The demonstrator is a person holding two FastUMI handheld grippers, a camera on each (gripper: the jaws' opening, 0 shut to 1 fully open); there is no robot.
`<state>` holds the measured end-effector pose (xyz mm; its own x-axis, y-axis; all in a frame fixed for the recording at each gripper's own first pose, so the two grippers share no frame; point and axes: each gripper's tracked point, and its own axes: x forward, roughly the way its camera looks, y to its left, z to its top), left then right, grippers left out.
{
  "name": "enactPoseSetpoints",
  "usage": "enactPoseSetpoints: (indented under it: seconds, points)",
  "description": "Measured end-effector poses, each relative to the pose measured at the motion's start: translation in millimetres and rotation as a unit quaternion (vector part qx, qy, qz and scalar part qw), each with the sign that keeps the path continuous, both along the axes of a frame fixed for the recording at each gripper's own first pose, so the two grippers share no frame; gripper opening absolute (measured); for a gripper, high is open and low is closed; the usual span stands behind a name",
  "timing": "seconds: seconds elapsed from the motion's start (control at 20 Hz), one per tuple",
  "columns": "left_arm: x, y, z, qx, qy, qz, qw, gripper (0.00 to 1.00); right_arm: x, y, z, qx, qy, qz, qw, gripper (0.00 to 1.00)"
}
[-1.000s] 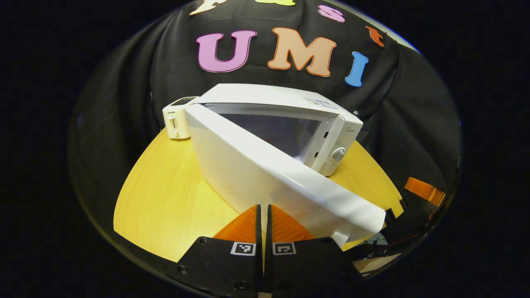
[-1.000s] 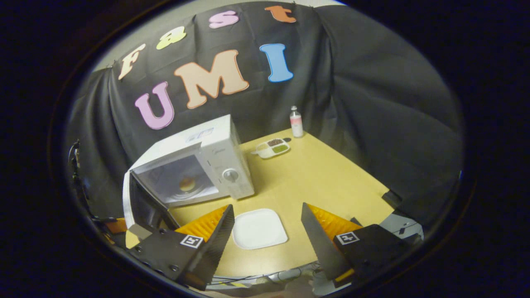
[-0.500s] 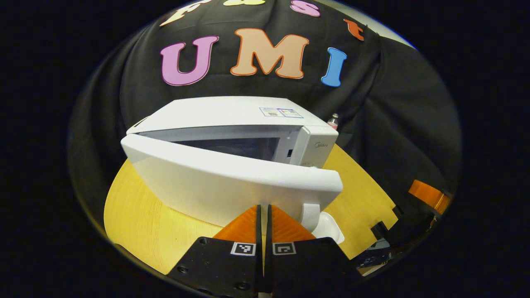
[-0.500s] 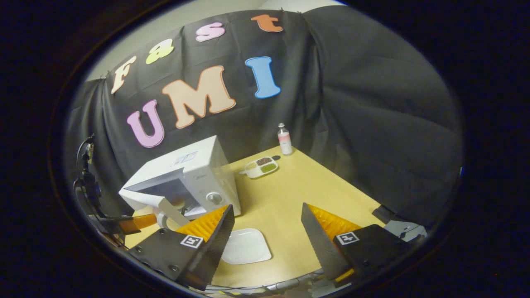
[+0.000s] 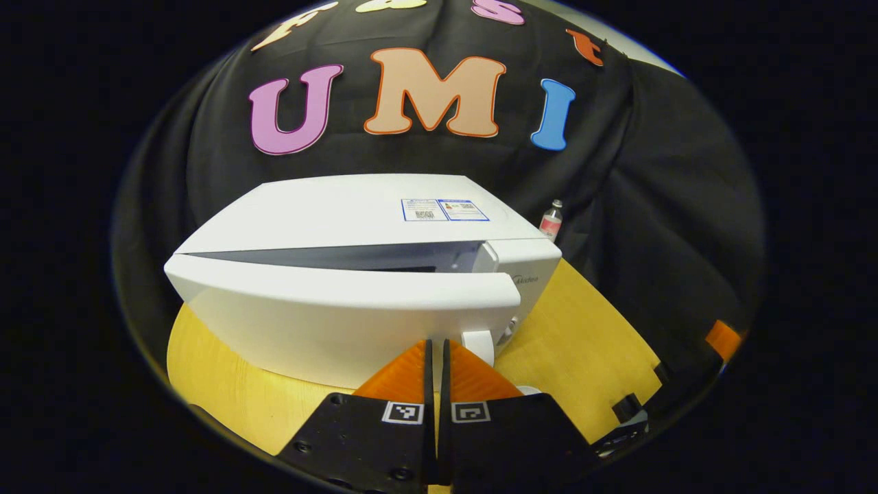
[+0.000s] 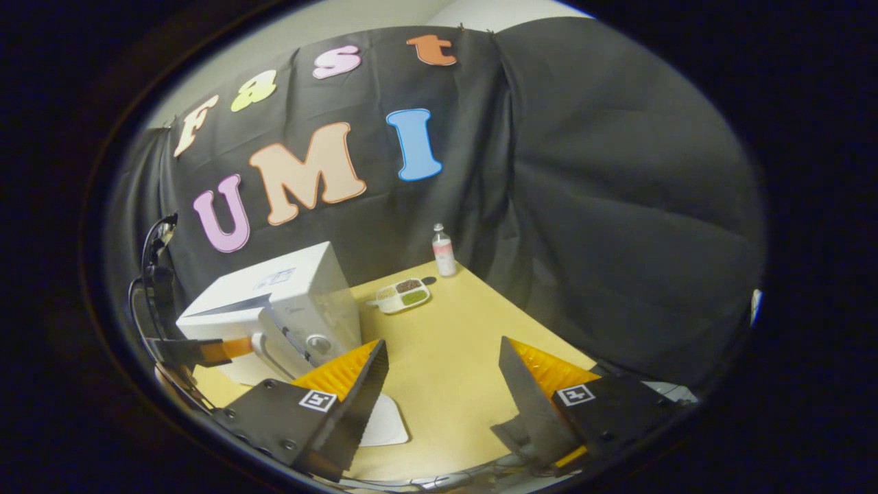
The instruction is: Open the microwave oven with the left hand, put the food in, and close the microwave oven.
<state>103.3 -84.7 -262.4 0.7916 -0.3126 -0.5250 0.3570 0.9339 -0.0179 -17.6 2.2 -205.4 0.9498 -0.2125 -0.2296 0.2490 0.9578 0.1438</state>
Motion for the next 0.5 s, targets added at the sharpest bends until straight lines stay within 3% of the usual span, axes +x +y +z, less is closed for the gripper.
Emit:
enactPoseSetpoints:
  seconds: [0.4, 0.45, 0.5]
  points:
    - [13.1, -4.8, 6.7, -0.007, -0.014, 0.034, 0.999, 0.0, 11.2, -8.4, -6.6, 0.004, 0.005, 0.023, 1.0, 1.0]
    - [14.0, -3.7, 7.4, -0.007, -0.015, 0.041, 0.999, 0.01, 11.2, -8.9, -6.3, 0.003, 0.005, 0.025, 1.0, 0.92]
    - [17.3, -3.1, 7.1, -0.008, -0.018, 0.047, 0.999, 0.01, 11.2, -9.9, -5.8, 0.002, 0.004, 0.026, 1.0, 0.92]
